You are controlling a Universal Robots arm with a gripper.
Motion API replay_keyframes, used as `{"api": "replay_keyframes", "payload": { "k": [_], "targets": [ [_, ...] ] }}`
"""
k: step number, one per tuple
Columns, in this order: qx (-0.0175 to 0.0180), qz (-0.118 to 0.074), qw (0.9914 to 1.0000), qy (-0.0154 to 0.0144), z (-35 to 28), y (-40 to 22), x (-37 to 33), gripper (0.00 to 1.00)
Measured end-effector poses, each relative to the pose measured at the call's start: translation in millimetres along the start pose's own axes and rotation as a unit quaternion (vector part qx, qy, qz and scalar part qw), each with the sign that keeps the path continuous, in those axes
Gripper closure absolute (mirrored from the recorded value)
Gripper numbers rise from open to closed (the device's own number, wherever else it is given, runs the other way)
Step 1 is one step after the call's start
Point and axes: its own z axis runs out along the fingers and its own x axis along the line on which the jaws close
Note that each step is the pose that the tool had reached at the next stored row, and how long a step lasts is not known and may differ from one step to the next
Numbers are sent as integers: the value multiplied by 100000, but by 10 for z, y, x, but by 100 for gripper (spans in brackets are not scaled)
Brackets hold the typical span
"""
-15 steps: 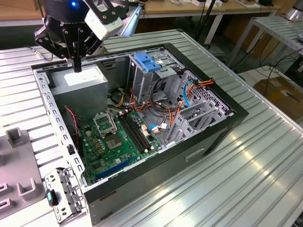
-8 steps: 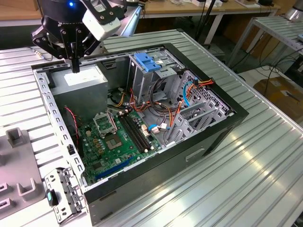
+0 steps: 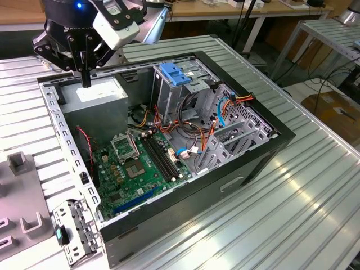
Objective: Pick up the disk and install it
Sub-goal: 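Reach for the disk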
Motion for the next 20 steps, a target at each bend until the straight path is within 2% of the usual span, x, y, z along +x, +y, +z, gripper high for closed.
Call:
{"api": "replay_keyframes", "payload": {
  "k": [20],
  "targets": [
    [27, 13, 99999, 385, 12, -11, 137, 89]
  ]
}}
